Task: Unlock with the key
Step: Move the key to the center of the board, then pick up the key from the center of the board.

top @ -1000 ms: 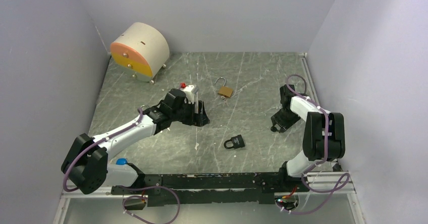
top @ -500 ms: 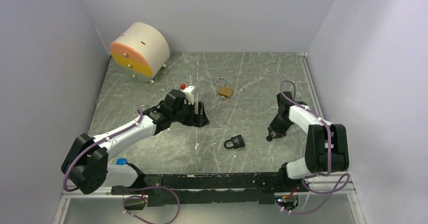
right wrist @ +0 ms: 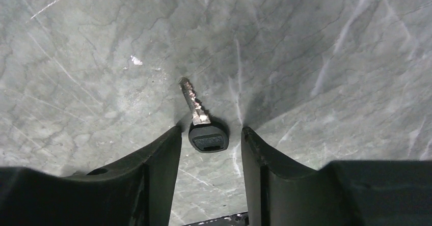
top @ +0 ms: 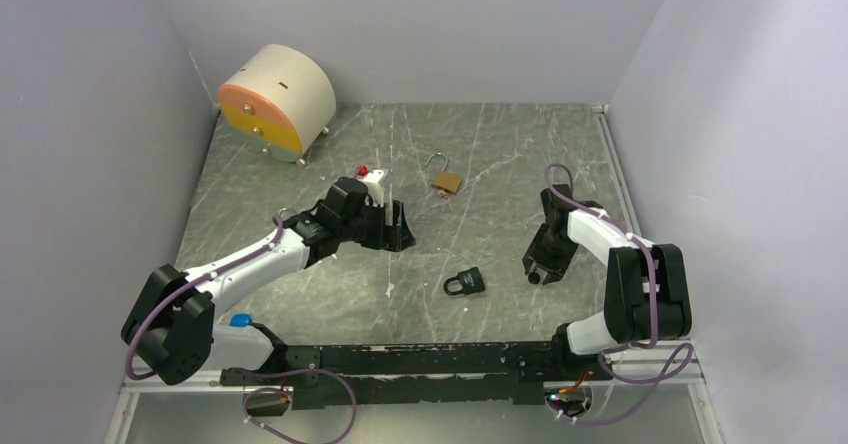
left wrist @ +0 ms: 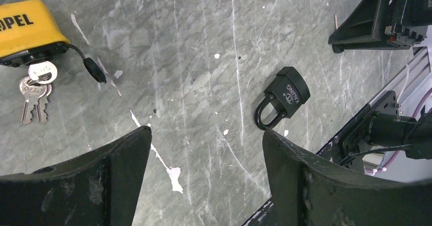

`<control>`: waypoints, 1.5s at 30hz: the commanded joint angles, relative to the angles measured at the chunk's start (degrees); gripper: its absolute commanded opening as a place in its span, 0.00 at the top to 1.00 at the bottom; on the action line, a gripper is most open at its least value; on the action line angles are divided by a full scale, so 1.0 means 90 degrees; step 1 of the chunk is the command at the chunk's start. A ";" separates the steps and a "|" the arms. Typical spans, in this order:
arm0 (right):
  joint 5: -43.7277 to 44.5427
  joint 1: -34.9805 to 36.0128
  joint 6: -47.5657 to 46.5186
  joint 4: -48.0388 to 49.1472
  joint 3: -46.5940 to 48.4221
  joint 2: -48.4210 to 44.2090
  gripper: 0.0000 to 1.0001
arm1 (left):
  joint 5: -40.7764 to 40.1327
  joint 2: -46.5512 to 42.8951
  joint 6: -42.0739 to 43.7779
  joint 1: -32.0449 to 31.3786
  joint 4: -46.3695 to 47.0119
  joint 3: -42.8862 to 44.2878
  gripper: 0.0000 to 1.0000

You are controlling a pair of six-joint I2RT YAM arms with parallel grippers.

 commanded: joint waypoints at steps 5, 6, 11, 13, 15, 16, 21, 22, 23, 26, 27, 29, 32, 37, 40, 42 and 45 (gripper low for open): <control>0.0016 0.0366 0.0095 0.0162 -0.0094 0.0349 0.62 | 0.0061 -0.0136 -0.0038 0.0032 0.0278 -0.0048 0.17; 0.0000 0.0383 0.0099 0.0205 -0.0109 0.0385 0.65 | 0.0062 -0.0140 -0.0038 0.0032 0.0277 -0.0052 0.17; 0.0225 0.0637 0.0129 0.0331 -0.0086 0.0421 0.76 | 0.0148 -0.0159 -0.0157 0.0030 0.0431 -0.0103 0.16; 0.0360 0.0806 0.0118 0.0335 -0.0023 0.0327 0.77 | 0.0212 -0.0179 -0.0251 0.0038 0.0526 -0.0121 0.16; 0.0462 0.0997 0.0150 0.0358 0.0045 0.0166 0.77 | 0.0275 -0.0166 -0.0313 0.0059 0.0581 -0.0107 0.16; 0.0490 0.1108 0.0167 0.0365 0.0075 0.0075 0.77 | 0.0316 -0.0156 -0.0339 0.0073 0.0604 -0.0095 0.15; 0.0355 0.1644 0.0190 0.0485 0.0215 -0.0491 0.76 | 0.0628 -0.0101 -0.0652 0.0268 0.0724 -0.0017 0.12; 0.0253 0.1741 0.0172 0.0543 0.0216 -0.0676 0.76 | 0.0768 -0.0054 -0.0733 0.0326 0.0762 0.0007 0.12; 0.0184 0.1863 0.0152 0.0614 0.0221 -0.0807 0.75 | 0.0938 0.0009 -0.0843 0.0391 0.0842 0.0027 0.10; -0.0123 0.2183 0.0073 0.0882 0.0208 -0.1194 0.75 | 0.1560 0.0242 -0.1169 0.0569 0.1118 0.0123 0.06; -0.0231 0.2279 0.0049 0.0993 0.0202 -0.1313 0.75 | 0.1733 0.0317 -0.1229 0.0595 0.1222 0.0157 0.06; -0.0511 0.2477 -0.0012 0.1278 0.0183 -0.1527 0.74 | 0.1968 0.0476 -0.1324 0.0616 0.1342 0.0237 0.06; -0.0990 0.2782 -0.0110 0.1790 0.0119 -0.1775 0.73 | 0.2375 0.0767 -0.1439 0.0616 0.1574 0.0381 0.06; -0.1101 0.3519 -0.0329 0.2595 0.0003 -0.1904 0.72 | 0.3108 0.1495 -0.1851 0.0620 0.2289 0.0613 0.10; -0.1029 0.3801 -0.0400 0.2796 0.0088 -0.1752 0.72 | 0.3461 0.1928 -0.2308 0.0608 0.3014 0.0576 0.15; -0.0965 0.3932 -0.0406 0.2898 0.0179 -0.1615 0.72 | 0.3619 0.2124 -0.2590 0.0598 0.3537 0.0479 0.20; -0.0900 0.4024 -0.0396 0.3058 0.0280 -0.1487 0.72 | 0.3770 0.2358 -0.2834 0.0580 0.3791 0.0464 0.25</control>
